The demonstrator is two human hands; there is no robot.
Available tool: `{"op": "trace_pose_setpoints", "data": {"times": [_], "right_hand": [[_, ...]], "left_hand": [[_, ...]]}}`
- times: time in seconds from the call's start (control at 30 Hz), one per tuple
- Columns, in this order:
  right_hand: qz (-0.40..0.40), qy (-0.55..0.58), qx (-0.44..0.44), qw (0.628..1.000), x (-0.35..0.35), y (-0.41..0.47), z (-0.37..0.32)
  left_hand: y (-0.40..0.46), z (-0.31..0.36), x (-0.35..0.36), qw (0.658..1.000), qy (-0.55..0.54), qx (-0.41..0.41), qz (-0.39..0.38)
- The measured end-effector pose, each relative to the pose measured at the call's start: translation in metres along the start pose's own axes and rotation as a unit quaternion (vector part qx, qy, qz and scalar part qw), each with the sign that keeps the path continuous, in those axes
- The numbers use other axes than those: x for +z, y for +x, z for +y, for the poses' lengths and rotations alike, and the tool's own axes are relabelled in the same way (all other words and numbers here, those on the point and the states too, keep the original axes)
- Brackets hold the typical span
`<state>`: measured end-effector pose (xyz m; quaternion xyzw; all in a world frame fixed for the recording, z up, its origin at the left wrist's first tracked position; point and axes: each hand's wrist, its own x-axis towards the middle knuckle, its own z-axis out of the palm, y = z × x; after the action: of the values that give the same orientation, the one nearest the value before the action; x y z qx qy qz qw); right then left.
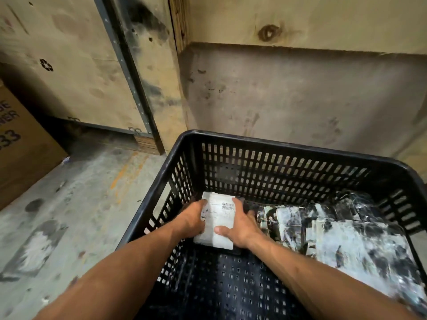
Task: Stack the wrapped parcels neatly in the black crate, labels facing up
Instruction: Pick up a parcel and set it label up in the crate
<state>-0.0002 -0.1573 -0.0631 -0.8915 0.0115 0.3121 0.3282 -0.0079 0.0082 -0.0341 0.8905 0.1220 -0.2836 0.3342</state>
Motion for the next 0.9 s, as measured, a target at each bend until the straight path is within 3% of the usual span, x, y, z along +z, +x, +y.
{"op": "trace_pose_setpoints", "data": {"times": [0.2, 0.27, 0.37, 0.9], "right_hand": [[-0.072, -0.11, -0.005, 0.991, -0.005, -0.004, 0.0], [-0.1, -0.179, -0.022, 0.979, 0.0, -0.007, 0.003], [-0.079, -0.311, -0.092, 0.943, 0.004, -0.01, 0.009], [-0.105, -0.373, -0.069, 0.919, -0.002, -0.016, 0.003]], "left_hand": [[0.008, -0.001, 0.002, 0.988, 0.135, -0.016, -0.07], [0.004, 0.0, 0.003, 0.968, 0.232, -0.001, -0.096], [0.002, -0.003, 0.003, 0.941, 0.314, 0.027, -0.12], [0.006, -0.003, 0.006, 0.937, 0.325, 0.101, -0.082]]}}
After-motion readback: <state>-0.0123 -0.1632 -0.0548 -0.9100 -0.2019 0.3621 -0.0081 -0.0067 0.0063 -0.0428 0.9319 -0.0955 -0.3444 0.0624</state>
